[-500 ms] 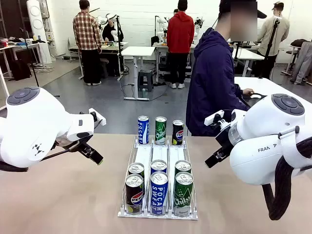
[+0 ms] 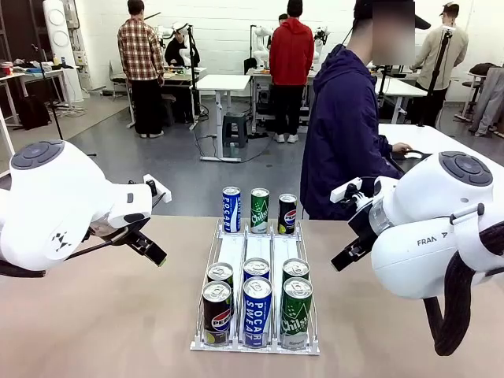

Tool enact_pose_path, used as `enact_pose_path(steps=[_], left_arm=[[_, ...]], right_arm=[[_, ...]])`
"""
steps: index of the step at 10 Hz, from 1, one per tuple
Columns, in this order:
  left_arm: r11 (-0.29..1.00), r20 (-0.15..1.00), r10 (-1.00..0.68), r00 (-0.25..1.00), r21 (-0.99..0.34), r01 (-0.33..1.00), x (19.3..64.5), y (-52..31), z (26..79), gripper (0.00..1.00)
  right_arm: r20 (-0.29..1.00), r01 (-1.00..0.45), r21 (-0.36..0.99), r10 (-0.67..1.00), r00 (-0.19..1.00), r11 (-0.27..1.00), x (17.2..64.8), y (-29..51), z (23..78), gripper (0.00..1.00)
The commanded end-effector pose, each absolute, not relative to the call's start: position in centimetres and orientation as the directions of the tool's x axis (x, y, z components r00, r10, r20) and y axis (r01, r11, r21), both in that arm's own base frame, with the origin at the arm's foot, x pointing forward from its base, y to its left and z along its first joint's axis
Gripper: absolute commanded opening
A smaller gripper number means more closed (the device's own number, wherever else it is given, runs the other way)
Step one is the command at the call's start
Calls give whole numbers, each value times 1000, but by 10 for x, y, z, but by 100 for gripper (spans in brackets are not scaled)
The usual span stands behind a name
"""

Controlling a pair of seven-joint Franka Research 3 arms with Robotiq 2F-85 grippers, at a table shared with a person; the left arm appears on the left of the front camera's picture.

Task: Retrieve and hand over the desired beverage to the person.
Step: Pick up a can of the same type that the person held from the Automatic Can Dispenser.

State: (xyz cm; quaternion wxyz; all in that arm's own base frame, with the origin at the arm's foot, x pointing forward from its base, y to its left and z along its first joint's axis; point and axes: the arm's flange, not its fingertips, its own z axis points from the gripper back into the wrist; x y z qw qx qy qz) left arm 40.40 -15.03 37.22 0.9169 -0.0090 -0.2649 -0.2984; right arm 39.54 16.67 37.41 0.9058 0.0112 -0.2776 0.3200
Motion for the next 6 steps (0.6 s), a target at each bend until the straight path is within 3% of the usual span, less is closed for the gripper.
enact_pose_path(steps=[1, 6], left_arm=[[822, 491, -542, 682, 141, 552, 404, -150, 372, 100], [822, 491, -542, 682, 141, 552, 404, -150, 372, 100]], right_arm=[[510, -586, -158, 574, 641, 795, 395, 167, 374, 100], [510, -586, -158, 574, 641, 795, 395, 167, 374, 100]])
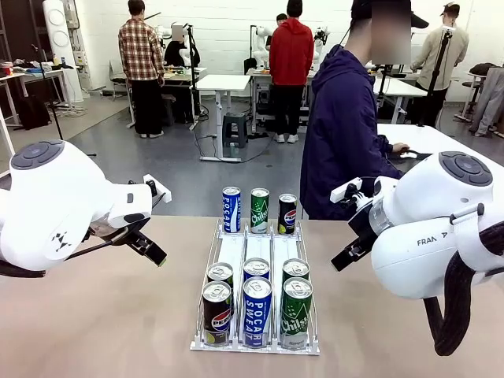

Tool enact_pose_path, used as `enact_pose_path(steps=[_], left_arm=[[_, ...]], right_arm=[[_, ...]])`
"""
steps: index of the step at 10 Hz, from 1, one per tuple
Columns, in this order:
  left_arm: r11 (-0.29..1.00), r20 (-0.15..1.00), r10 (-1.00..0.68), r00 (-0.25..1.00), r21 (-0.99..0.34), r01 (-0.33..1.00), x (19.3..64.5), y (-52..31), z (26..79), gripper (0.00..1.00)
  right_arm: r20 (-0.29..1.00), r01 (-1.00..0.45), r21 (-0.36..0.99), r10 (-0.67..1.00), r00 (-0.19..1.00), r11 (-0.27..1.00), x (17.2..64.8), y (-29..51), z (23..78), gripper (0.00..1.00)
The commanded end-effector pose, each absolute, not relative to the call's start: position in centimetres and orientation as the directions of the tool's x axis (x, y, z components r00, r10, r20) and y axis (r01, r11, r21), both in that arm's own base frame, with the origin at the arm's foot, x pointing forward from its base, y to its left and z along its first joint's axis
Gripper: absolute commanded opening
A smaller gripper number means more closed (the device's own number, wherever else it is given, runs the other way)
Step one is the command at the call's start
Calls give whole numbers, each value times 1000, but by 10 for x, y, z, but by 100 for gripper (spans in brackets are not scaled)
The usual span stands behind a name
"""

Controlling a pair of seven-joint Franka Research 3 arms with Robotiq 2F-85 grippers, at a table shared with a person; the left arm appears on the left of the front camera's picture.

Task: Retrieve and hand over the desired beverage to the person.
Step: Pick up a can of the same type that the person held from the Automatic Can Dispenser.

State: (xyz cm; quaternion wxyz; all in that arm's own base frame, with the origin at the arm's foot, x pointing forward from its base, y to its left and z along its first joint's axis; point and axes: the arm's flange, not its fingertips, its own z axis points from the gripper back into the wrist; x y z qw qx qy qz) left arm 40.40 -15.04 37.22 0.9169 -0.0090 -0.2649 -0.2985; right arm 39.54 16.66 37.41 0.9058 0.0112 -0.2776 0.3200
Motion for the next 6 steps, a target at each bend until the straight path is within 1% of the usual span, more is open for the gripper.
enact_pose_path(steps=[1, 5, 6], left_arm=[[822, 491, -542, 682, 141, 552, 404, -150, 372, 100], [822, 491, -543, 681, 142, 552, 404, -150, 372, 100], [816, 510, -555, 657, 180, 550, 403, -151, 400, 100]], right_arm=[[510, -586, -158, 574, 641, 795, 395, 167, 374, 100], [510, -586, -157, 573, 641, 795, 395, 167, 374, 100], [532, -575, -225, 594, 604, 786, 380, 171, 407, 100]])
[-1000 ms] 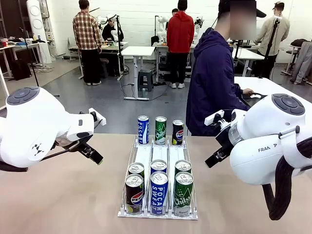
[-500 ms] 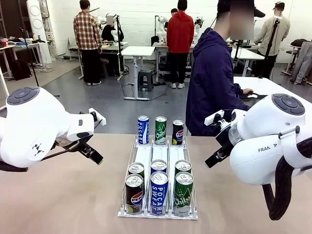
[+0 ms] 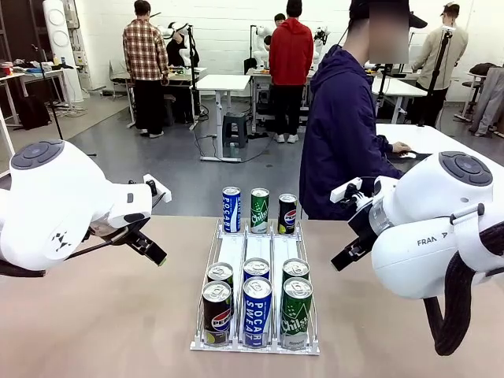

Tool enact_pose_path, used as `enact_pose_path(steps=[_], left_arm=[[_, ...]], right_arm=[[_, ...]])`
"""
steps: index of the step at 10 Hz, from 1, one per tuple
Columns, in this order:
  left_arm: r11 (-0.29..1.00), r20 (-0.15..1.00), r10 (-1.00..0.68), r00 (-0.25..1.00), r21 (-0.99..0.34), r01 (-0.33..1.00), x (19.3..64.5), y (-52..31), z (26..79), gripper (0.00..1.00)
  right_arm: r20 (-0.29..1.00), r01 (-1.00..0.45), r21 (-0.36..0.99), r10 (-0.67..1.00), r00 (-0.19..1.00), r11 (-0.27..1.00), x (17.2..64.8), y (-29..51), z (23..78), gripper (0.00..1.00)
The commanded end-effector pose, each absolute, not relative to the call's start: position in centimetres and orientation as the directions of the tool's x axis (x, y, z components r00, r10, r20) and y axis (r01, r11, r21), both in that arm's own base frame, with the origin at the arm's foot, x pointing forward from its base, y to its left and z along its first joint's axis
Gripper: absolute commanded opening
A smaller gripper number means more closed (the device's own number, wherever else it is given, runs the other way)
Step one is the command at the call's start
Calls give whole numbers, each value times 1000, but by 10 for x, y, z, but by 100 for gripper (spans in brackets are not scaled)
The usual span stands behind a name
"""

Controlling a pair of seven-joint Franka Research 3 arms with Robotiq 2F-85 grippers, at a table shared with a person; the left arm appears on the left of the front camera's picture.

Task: Retrieve and hand over the desired beverage to the person.
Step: Pick up a can of the same type that the person held from the Automatic Can Dispenser.

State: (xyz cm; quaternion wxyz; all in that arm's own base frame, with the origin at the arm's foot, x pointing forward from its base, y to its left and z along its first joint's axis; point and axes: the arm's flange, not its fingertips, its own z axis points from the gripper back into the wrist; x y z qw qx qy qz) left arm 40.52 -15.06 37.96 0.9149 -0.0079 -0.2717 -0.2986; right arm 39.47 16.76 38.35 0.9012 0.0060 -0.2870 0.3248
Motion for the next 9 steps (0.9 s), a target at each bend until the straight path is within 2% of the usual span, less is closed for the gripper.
enact_pose_path(steps=[1, 4, 6, 7, 9], left_arm=[[813, 534, -563, 631, 221, 538, 398, -148, 448, 100], [795, 592, -589, 550, 304, 524, 373, -147, 552, 100], [786, 591, -607, 531, 349, 509, 349, -147, 594, 100], [793, 605, -599, 525, 358, 493, 342, -144, 607, 100], [794, 617, -588, 523, 315, 520, 353, -146, 594, 100]], right_arm=[[555, -554, -307, 619, 556, 774, 358, 177, 462, 100], [585, -525, -370, 631, 509, 766, 334, 195, 570, 100], [590, -523, -388, 640, 492, 759, 318, 212, 606, 100], [584, -516, -410, 651, 485, 753, 313, 218, 611, 100], [610, -527, -388, 640, 468, 756, 310, 199, 615, 100]])
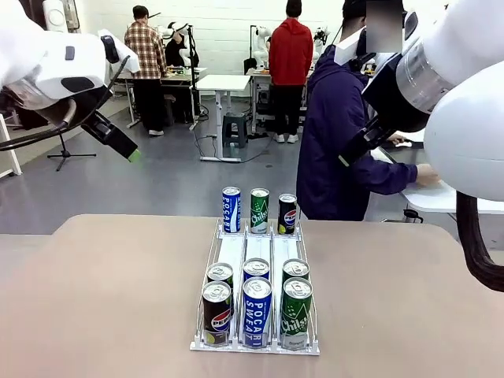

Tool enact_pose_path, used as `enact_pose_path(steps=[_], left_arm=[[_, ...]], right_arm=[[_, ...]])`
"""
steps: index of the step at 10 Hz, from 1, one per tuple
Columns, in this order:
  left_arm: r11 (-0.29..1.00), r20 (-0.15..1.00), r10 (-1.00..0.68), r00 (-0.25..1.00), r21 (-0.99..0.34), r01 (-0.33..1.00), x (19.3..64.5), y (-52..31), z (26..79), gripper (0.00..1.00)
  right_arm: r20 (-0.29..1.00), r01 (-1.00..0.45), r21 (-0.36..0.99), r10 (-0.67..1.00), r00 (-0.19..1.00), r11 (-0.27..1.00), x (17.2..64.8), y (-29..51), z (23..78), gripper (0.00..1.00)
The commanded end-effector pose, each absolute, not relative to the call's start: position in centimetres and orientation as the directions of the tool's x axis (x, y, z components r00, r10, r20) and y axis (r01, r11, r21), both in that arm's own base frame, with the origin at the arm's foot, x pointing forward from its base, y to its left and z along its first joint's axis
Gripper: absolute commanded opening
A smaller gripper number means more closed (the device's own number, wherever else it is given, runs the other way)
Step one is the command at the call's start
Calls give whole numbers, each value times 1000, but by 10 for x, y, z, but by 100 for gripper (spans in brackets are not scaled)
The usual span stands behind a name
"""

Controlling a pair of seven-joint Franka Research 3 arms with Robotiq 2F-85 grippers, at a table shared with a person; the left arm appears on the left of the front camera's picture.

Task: Retrieve and hand over the desired beverage to the person.
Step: Pick up a can of the same type that the person held from the Automatic Can Dispenser.

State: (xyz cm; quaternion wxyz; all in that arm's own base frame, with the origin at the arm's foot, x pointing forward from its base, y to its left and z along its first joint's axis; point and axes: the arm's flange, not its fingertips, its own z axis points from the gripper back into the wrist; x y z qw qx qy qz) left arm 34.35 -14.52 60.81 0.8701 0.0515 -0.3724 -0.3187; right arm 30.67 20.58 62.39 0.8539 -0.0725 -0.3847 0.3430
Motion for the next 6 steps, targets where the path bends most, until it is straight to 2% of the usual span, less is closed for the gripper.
enact_pose_path(steps=[1, 3, 4, 6], left_arm=[[794, 617, -588, 523, 315, 520, 353, -146, 594, 100], [791, 608, -594, 527, 322, 520, 348, -146, 601, 100], [738, 627, -557, 545, 72, 671, 340, -120, 611, 100], [680, 658, -472, 587, -152, 717, 332, -62, 631, 100]], right_arm=[[610, -527, -388, 640, 468, 756, 310, 199, 615, 100], [606, -528, -382, 637, 477, 758, 309, 202, 621, 100], [581, -598, -277, 627, 519, 752, 299, 166, 625, 100], [661, -680, -40, 530, 532, 732, 282, 95, 644, 100]])
